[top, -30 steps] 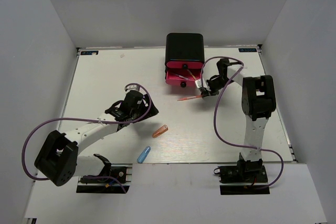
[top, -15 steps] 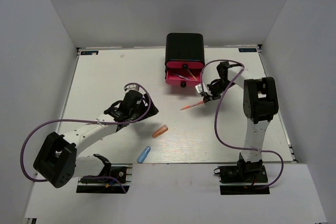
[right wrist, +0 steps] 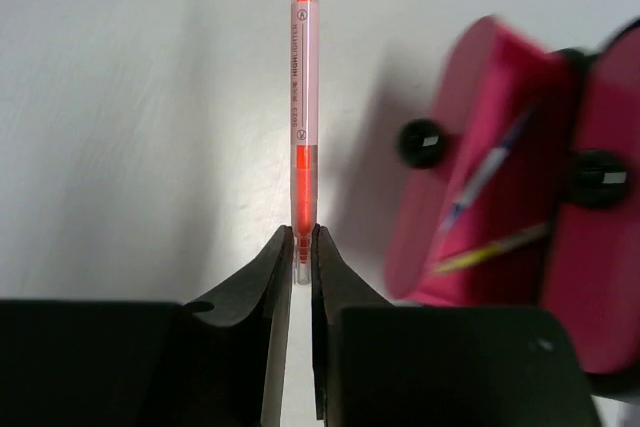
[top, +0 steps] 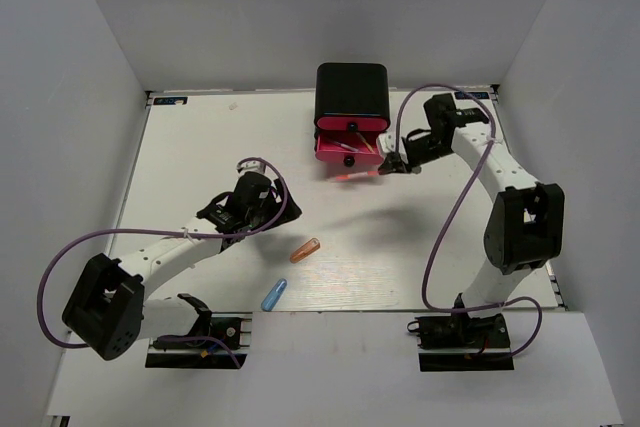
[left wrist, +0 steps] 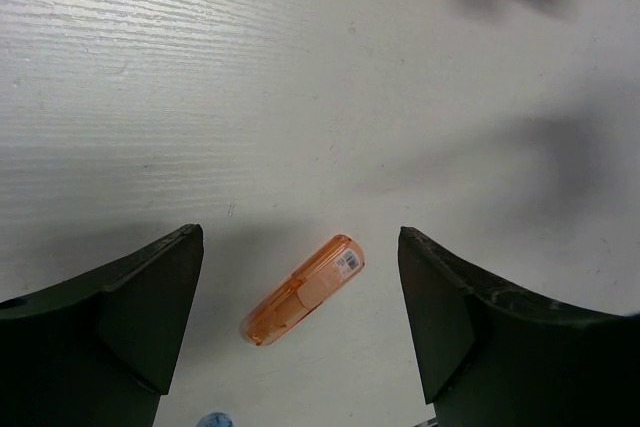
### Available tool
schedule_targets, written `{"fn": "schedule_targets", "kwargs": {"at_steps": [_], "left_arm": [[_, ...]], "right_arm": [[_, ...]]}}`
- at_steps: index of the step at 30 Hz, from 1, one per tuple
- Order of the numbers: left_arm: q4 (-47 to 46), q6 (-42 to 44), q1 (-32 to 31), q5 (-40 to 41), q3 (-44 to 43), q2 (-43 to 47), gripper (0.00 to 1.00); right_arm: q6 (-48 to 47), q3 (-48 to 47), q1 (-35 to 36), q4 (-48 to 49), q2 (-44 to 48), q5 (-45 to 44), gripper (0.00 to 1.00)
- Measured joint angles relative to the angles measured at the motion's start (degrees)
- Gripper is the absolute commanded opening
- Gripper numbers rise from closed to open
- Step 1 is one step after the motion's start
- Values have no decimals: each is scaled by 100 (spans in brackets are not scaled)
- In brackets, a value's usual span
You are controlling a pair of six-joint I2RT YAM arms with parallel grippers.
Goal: Sort the stationery into containers
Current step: Pick up the pen from the center of the board, then place the pen in the storage box.
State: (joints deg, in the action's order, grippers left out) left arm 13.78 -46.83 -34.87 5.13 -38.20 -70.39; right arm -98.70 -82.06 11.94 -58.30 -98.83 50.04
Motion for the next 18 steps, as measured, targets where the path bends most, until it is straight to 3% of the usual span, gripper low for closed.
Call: {"fn": "schedule_targets", "kwargs": {"at_steps": [9,18], "left_arm": [[358,774,-11,-107,-92,-17,85],[422,1325,-52,-459,-337,-173,84]], "right_arm": [[2662,-726,210,2031,-142,-166,0],[3241,-1309,337,2586,-1119,-894,4]]}}
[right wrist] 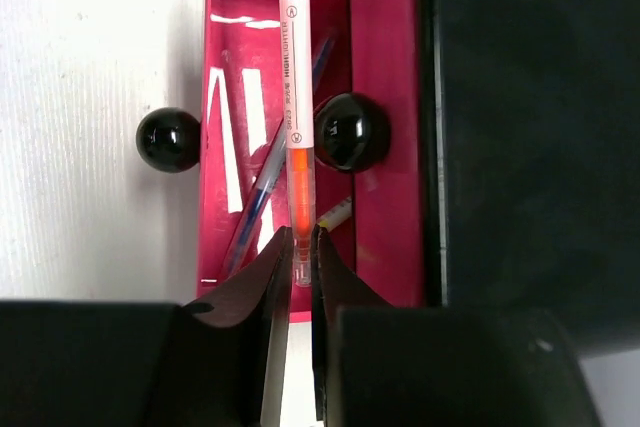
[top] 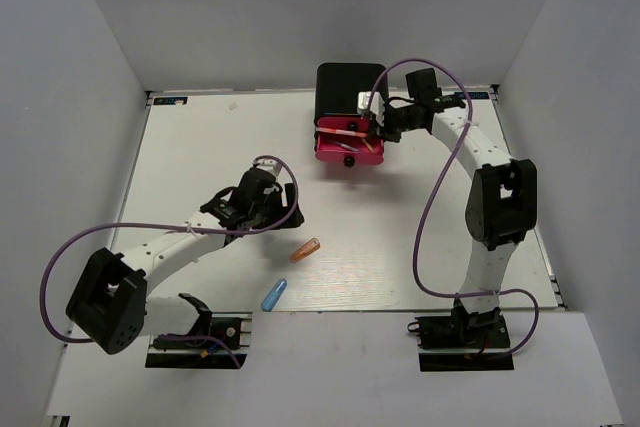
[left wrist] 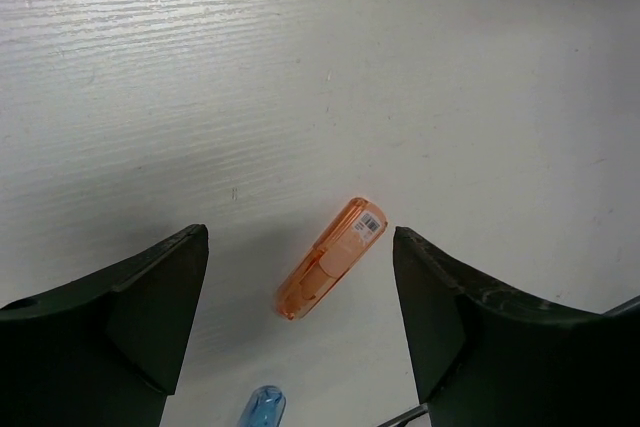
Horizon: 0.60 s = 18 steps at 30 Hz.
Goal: Sort the stationery into containers
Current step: Place the pen in the storage box.
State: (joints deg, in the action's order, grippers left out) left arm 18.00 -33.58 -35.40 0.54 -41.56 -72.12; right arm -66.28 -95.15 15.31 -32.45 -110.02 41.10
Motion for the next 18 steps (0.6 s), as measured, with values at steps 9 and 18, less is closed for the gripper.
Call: {"fn": "schedule_targets", "kwargs": {"at_steps": [9,18], "left_arm": [[-4,85,0,-210,-9,-81,84],[-44,142,0,-278,-61,-243,84]], "right_arm": [[-83,9,74,-79,-42,-284,21],[-170,48,72,-50,-42,-350,30]]}}
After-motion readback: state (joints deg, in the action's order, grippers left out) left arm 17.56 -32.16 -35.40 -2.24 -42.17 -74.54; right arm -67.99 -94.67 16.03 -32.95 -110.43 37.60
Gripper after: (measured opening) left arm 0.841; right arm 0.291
